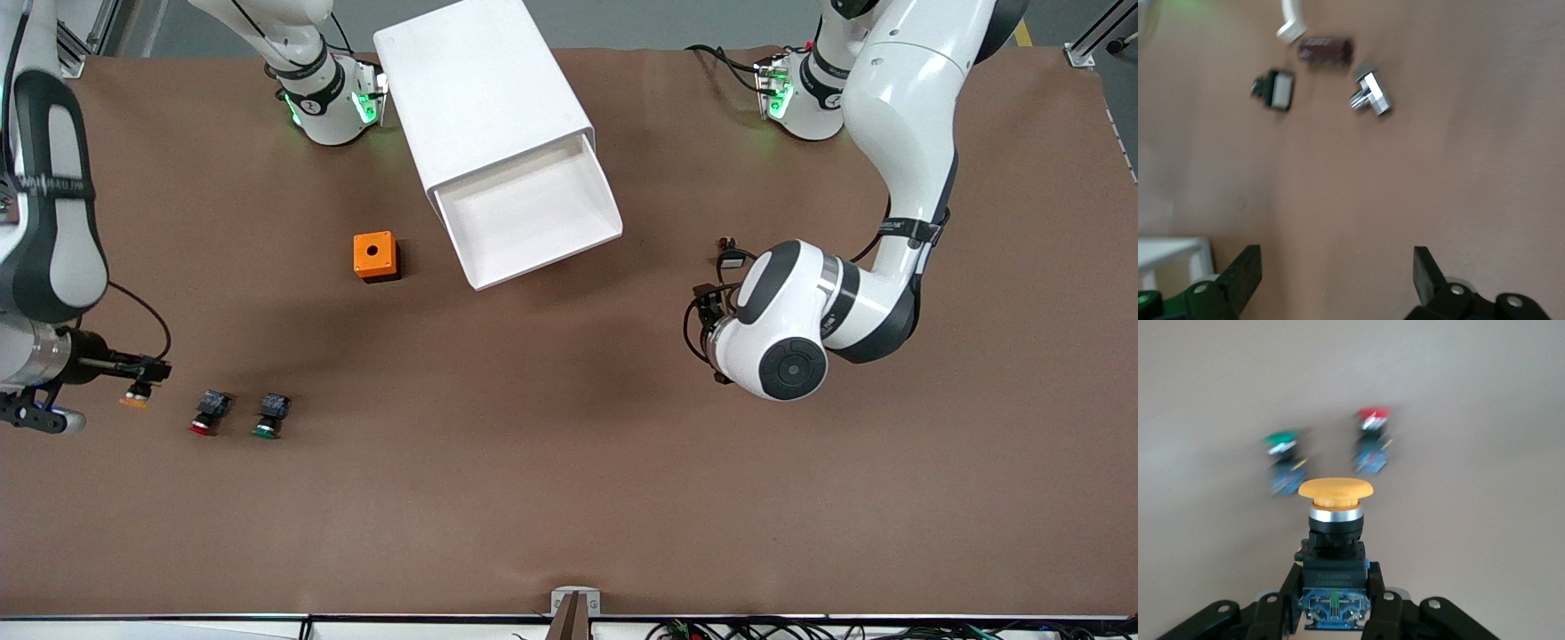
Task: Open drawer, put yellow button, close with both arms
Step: 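Lift the yellow button with the right gripper toward the open drawer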
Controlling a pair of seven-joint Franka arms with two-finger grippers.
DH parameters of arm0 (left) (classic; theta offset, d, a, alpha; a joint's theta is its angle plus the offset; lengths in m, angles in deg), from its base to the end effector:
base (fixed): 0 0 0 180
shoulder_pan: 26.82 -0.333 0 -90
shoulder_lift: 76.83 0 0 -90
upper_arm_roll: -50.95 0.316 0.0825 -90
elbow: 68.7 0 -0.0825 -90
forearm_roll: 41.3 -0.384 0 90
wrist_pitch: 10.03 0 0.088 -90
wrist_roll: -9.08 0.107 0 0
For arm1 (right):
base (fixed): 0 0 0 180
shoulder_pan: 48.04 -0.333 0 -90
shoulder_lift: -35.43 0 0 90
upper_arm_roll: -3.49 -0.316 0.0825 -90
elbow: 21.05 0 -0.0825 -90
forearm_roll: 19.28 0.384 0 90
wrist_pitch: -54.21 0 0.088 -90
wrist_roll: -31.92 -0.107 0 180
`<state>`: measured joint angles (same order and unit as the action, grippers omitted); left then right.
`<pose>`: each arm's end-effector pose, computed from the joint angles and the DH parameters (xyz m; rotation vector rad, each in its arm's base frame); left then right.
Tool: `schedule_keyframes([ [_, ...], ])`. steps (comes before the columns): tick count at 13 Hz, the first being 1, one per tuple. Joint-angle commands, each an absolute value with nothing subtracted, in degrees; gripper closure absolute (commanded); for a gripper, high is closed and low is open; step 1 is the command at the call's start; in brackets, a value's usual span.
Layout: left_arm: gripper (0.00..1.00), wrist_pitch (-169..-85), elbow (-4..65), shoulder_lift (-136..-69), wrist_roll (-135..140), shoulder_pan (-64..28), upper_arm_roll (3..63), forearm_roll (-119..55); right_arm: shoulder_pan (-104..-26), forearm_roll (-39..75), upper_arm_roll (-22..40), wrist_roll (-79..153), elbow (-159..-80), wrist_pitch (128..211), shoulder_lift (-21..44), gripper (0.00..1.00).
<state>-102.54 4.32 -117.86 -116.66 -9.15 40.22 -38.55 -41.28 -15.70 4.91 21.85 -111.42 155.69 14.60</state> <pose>0.6240 -0.3102 0.3112 -1.8165 -2.1367 0.3602 0.6405 -0.0848 0.4169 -3.0389 0.5143 0.2631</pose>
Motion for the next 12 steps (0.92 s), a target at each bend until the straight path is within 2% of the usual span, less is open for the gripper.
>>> schedule_keyframes([
  [1,0.00,-101.61,4.96,-113.49,-105.49,-9.06,40.23,-43.93,-48.20,-13.22,5.52,7.19,-114.30,149.59,24.07,1.00],
  [4,0.00,-101.44,5.74,-110.24,-92.59,-9.07,40.23,-46.83,-58.82,-10.49,5.51,-12.48,-115.09,145.88,30.14,1.00],
  [6,0.00,-100.47,7.85,-106.99,-77.01,-8.98,39.44,-48.77,-67.60,-10.49,5.60,-26.54,-115.18,146.14,31.91,1.00],
  [9,0.00,-98.55,7.94,-105.49,-69.87,-8.98,38.91,-48.86,-79.65,-10.93,5.60,-46.59,-116.84,150.43,31.83,1.00],
  [12,0.00,-98.27,9.52,-103.64,-60.83,-9.51,37.86,-48.68,-87.49,-11.72,5.69,-58.75,-119.74,156.49,31.39,1.00],
])
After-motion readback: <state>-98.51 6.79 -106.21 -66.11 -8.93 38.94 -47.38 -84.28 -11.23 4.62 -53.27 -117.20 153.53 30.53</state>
